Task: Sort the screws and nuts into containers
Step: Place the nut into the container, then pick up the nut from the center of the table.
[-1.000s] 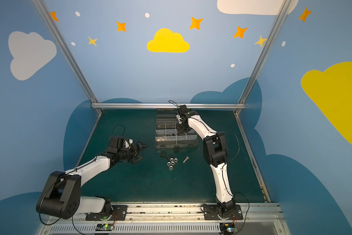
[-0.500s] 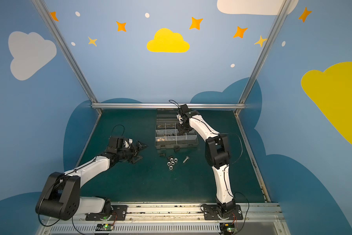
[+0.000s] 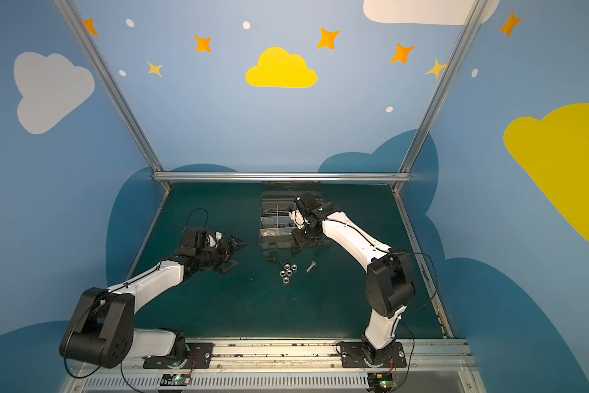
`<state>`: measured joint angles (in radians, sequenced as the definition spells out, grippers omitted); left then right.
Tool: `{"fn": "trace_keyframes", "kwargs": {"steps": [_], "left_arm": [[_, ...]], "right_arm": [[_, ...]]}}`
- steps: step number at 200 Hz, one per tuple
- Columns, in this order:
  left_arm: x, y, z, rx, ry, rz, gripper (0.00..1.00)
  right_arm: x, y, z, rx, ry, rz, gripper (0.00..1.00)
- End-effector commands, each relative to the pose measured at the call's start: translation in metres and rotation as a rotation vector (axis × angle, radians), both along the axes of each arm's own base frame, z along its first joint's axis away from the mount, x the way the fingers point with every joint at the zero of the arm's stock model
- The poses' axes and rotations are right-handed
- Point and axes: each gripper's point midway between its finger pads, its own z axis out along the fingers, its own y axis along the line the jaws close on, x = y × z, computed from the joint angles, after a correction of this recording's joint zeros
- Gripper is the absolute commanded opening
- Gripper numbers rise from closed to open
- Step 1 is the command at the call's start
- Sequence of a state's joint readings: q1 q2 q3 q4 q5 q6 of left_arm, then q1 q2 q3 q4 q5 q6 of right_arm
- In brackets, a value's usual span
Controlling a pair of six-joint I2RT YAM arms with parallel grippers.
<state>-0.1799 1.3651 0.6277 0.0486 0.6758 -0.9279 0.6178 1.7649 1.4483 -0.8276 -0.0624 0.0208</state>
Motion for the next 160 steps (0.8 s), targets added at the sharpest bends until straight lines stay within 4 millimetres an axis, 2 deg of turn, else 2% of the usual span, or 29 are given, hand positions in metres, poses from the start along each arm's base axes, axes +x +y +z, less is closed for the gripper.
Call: {"fn": "trace_keyframes", "kwargs": {"steps": [1,28,55,120,160], "left_arm": [[0.000,0.001,-0.004,0.004,0.007,-0.008,1.00],[0.000,0.001,-0.005,0.004,0.010,-0.009,1.00],[0.000,0.001,-0.005,0.005,0.010,-0.008,1.00],[0.000,0.001,-0.006,0.009,0.014,-0.007,1.00],[-0.001,0.002,-0.008,0.012,0.017,-0.005,1.00]], "right_arm": [[-0.016,-0.001,-0.018,-0.018,0.040,0.004,0.47],[-0.033,0.000,-0.046,-0.079,0.078,0.057,0.47],[-0.038,0.003,-0.057,-0.077,0.094,0.054,0.48],[-0.030,0.019,-0.069,-0.041,0.106,0.003,0.49],[-0.019,0.019,-0.078,-0.053,0.089,-0.079,0.49]]}}
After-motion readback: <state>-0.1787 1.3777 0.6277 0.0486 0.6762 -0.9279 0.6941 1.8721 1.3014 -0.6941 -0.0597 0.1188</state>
